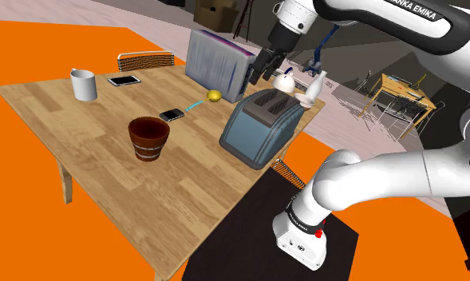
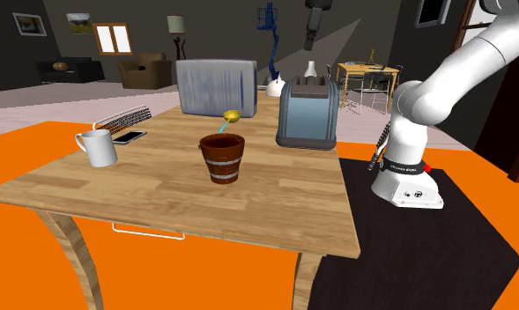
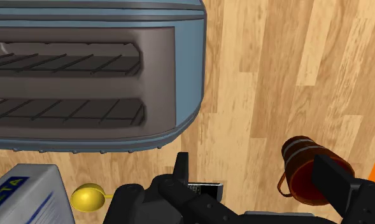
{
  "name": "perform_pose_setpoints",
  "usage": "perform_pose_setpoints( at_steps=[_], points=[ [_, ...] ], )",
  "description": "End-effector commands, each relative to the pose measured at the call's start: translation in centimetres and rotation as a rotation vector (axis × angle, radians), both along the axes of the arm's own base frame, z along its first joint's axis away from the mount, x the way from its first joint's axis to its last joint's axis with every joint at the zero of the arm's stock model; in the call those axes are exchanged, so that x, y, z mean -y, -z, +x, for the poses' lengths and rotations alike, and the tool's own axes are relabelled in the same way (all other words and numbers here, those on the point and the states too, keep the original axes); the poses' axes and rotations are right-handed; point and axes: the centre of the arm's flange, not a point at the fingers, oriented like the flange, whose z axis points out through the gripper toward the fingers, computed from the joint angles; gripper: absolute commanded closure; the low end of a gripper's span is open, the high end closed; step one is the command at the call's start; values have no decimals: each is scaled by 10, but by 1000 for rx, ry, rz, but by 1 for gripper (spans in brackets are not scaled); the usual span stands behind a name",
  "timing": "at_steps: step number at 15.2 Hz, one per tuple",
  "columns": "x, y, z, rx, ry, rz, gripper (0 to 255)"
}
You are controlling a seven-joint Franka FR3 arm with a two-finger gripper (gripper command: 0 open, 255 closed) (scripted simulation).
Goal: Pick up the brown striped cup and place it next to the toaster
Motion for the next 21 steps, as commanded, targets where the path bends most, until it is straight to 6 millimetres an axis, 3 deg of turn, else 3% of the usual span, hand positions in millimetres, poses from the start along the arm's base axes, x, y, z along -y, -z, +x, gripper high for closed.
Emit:
perform_pose_setpoints(
  at_steps=[1,11,21],
  points=[
    [0,0,0,0,0,0,0],
    [-83,74,78,-37,229,13,0],
    [-148,151,170,-74,457,26,0]
  ],
)
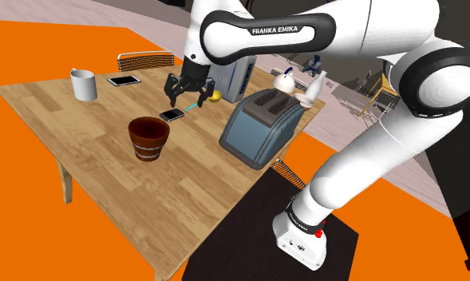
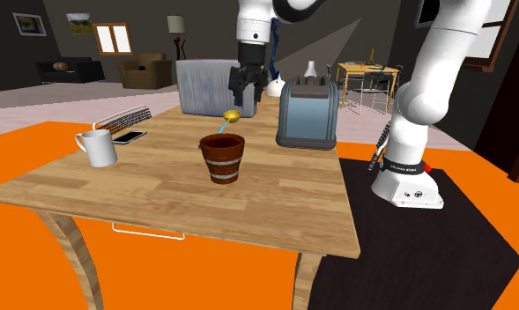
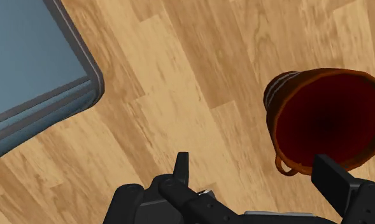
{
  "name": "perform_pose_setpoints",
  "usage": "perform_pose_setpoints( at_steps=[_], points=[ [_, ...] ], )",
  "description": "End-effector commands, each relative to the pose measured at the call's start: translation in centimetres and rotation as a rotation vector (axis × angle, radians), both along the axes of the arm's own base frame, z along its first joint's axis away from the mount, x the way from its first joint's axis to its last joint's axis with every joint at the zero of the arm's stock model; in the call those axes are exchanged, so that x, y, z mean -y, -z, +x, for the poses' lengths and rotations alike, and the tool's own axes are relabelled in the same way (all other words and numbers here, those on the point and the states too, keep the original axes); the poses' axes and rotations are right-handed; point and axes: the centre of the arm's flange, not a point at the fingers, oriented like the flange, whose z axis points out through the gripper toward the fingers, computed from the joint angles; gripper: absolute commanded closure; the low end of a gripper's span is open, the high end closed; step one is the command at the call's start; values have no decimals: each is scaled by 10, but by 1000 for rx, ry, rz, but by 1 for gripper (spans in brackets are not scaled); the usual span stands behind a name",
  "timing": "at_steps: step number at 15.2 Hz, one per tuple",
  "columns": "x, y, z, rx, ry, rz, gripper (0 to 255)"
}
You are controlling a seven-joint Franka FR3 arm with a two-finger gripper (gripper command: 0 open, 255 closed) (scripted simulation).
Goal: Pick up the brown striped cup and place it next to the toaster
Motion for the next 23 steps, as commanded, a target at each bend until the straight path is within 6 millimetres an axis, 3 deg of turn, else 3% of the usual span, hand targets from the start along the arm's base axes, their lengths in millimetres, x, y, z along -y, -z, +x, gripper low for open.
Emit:
perform_pose_setpoints(
  at_steps=[1,10,17,23],
  points=[
    [-12,16,20,-7,50,4,0],
    [-50,87,110,-40,254,16,0],
    [-50,123,112,-40,254,16,0],
    [-50,126,113,-40,254,16,0]
  ],
)
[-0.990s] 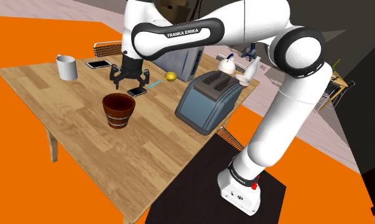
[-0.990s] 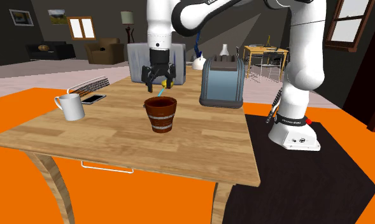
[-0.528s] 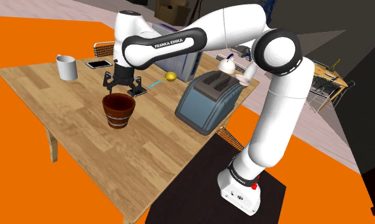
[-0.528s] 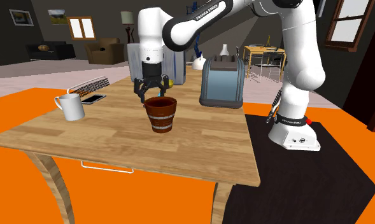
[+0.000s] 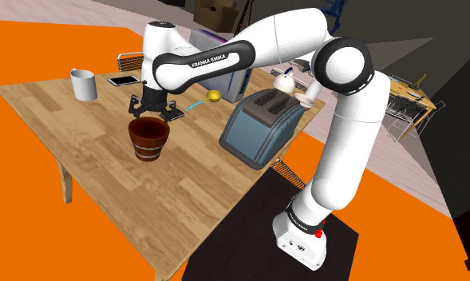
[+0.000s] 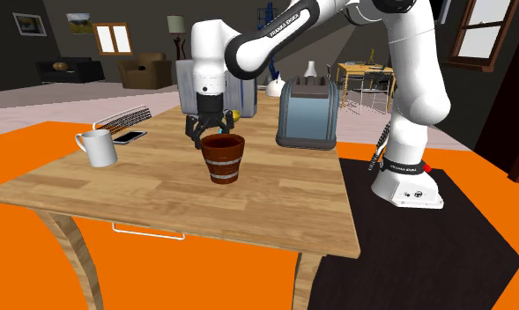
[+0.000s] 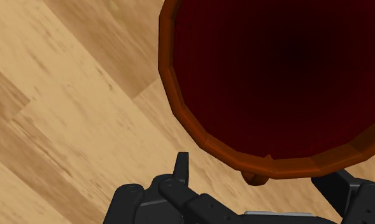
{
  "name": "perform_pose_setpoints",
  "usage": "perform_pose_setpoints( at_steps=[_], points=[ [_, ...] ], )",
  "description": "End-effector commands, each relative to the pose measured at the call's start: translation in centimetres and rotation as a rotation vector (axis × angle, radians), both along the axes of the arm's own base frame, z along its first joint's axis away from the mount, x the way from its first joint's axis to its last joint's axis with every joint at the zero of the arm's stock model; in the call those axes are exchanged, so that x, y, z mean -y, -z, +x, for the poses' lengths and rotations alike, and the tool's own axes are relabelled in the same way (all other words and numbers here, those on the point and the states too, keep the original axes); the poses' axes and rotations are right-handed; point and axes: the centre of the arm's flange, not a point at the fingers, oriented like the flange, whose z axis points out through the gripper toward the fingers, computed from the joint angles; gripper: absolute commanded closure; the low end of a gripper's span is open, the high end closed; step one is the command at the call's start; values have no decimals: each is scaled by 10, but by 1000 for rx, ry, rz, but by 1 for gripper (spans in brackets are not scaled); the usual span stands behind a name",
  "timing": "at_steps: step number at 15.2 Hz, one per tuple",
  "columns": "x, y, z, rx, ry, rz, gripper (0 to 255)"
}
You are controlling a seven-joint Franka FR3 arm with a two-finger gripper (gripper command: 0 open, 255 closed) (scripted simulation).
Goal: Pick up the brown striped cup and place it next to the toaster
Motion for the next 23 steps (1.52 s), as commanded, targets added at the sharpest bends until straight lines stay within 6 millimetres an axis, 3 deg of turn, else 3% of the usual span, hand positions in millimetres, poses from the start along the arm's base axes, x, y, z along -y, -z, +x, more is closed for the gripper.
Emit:
perform_pose_setpoints(
  at_steps=[1,3,4,13,23],
  points=[
    [0,0,0,0,0,0,0],
    [0,0,0,0,0,0,0],
    [0,0,0,0,0,0,255],
    [0,0,0,0,0,0,255],
    [0,-53,0,0,0,0,255]
  ],
)
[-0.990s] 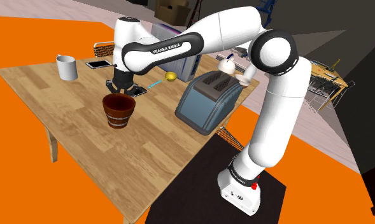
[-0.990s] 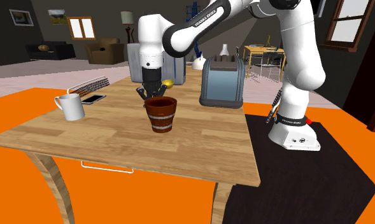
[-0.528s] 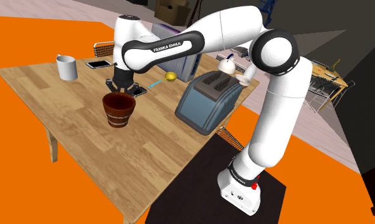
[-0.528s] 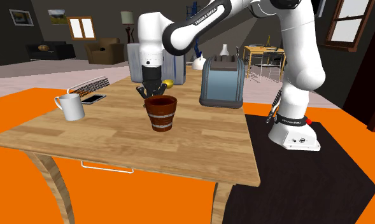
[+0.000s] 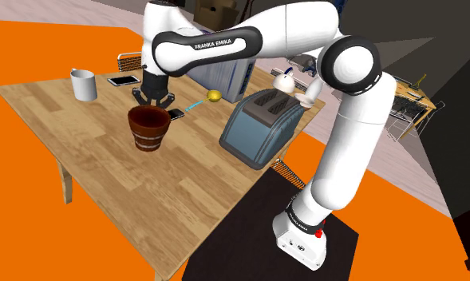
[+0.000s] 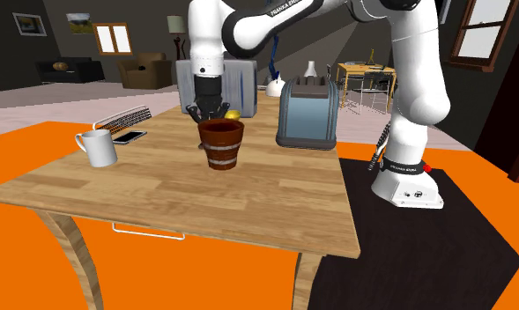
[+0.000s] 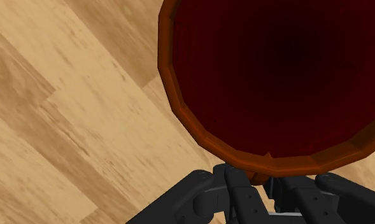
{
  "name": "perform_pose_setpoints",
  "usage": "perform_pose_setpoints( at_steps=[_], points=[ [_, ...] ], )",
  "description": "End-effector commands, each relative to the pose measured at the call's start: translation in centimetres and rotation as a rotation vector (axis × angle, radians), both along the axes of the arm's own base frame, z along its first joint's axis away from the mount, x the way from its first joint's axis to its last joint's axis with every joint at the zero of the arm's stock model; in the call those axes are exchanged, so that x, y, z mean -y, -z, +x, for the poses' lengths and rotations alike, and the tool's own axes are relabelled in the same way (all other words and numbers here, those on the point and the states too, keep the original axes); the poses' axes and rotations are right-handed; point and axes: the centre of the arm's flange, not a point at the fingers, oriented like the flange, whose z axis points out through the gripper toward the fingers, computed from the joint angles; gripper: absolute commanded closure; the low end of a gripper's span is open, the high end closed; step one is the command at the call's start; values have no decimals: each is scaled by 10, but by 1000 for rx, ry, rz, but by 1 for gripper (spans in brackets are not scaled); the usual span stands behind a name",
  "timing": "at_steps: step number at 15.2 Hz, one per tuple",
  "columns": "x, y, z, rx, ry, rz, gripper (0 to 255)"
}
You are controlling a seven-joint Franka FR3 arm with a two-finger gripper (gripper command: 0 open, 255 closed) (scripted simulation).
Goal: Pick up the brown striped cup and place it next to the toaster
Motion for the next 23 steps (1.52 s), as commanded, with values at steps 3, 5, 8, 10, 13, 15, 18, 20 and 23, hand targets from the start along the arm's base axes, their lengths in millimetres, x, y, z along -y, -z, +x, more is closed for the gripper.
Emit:
perform_pose_setpoints(
  at_steps=[3,5,8,10,13,15,18,20,23],
  points=[
    [-1,-22,-2,1,0,0,255],
    [-1,-32,-2,1,0,0,255],
    [-1,-48,-2,1,0,0,255],
    [-1,-59,-2,1,0,0,255],
    [-1,-74,-2,1,0,0,255],
    [-1,-85,-2,1,0,0,255],
    [-1,-101,-2,1,0,0,255],
    [-1,-111,-2,1,0,0,255],
    [-1,-127,-2,1,0,0,255]
  ],
)
